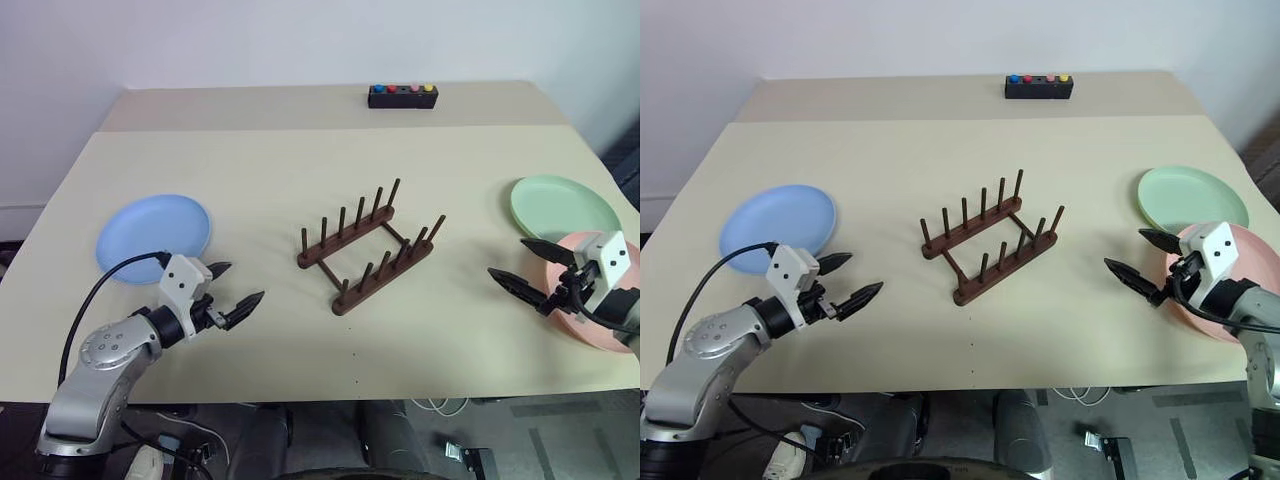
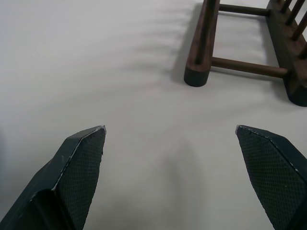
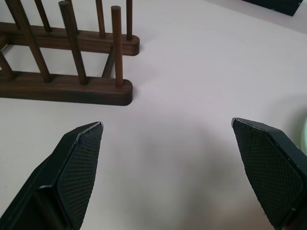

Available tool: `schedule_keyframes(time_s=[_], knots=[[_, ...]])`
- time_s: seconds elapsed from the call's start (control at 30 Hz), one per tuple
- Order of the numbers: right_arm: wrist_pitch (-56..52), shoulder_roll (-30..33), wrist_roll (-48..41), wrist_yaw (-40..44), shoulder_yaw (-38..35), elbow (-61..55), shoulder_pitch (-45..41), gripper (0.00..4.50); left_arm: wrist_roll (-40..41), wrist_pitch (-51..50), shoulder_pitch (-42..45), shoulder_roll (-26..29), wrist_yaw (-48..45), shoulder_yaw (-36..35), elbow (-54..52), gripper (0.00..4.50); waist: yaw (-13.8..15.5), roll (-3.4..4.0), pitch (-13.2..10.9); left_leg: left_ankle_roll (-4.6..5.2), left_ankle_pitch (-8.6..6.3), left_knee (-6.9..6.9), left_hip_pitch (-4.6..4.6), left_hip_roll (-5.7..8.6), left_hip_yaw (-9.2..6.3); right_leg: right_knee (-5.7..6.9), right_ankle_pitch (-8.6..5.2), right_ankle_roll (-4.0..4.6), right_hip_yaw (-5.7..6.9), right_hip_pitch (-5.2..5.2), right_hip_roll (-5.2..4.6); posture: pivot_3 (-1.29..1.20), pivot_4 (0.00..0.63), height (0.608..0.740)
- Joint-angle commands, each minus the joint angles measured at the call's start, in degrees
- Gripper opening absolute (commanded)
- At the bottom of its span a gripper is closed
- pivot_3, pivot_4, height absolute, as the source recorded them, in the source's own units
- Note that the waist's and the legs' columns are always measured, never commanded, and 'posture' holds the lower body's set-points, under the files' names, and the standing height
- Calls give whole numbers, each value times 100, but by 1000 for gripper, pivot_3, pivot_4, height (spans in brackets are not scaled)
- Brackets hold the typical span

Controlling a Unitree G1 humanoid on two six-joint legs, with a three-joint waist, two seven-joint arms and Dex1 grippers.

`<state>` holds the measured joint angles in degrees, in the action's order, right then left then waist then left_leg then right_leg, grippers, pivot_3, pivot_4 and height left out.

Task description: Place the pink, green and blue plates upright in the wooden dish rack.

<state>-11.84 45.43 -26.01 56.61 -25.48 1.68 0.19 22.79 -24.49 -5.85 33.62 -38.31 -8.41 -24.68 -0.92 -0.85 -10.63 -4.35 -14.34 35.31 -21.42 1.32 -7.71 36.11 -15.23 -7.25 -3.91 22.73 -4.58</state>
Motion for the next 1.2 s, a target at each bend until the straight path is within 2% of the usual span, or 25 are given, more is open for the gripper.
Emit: schedule_keyframes(time_s=[0.03, 0.37, 0.63, 0.73, 0.97, 1.2], knots=[[150, 54, -37, 32, -95, 58, -75, 4380, 46, 39, 80, 54, 41, -172, -121, 4500, 1, 0, 0, 0, 0, 0, 0, 0, 0, 0, 0, 0, 0, 0, 0, 0, 150, 740], [176, 31, -2, -9, -4, -5, -129, 4380, 29, 45, 113, 10, 45, -44, -166, 4500, 3, 0, 0, 0, 0, 1, 0, 0, 1, 0, 0, 0, -1, 0, 0, 0, 150, 740], [133, -347, 45, -434, 221, -544, 60, 4380, 102, 45, -65, 59, -225, 198, -192, 4500, -7, 1, 0, 0, 0, 0, 0, -1, 2, 0, 0, 0, -2, 1, 0, 0, 150, 740], [93, -480, 65, -599, 296, -828, 206, 4380, 189, -48, -118, 192, -602, 464, -215, 4500, -2, 2, 0, 0, 0, 0, 0, 0, 3, 0, 0, 0, -3, 1, 0, 0, 150, 740], [-140, -521, 27, -742, 413, -1694, 855, 4380, -519, 153, 374, 373, -952, 1614, 72, 4500, 19, 3, 0, 0, 0, 1, -1, -2, 4, 0, -1, 2, -3, 0, 0, 0, 150, 740], [-224, -512, 178, -740, 774, -2394, 1572, 4380, -1078, 350, 1116, -253, -798, 2493, 706, 4500, 18, 5, 1, 0, 0, 5, -1, -2, 7, -1, -1, 1, -3, -2, 0, 0, 150, 740]])
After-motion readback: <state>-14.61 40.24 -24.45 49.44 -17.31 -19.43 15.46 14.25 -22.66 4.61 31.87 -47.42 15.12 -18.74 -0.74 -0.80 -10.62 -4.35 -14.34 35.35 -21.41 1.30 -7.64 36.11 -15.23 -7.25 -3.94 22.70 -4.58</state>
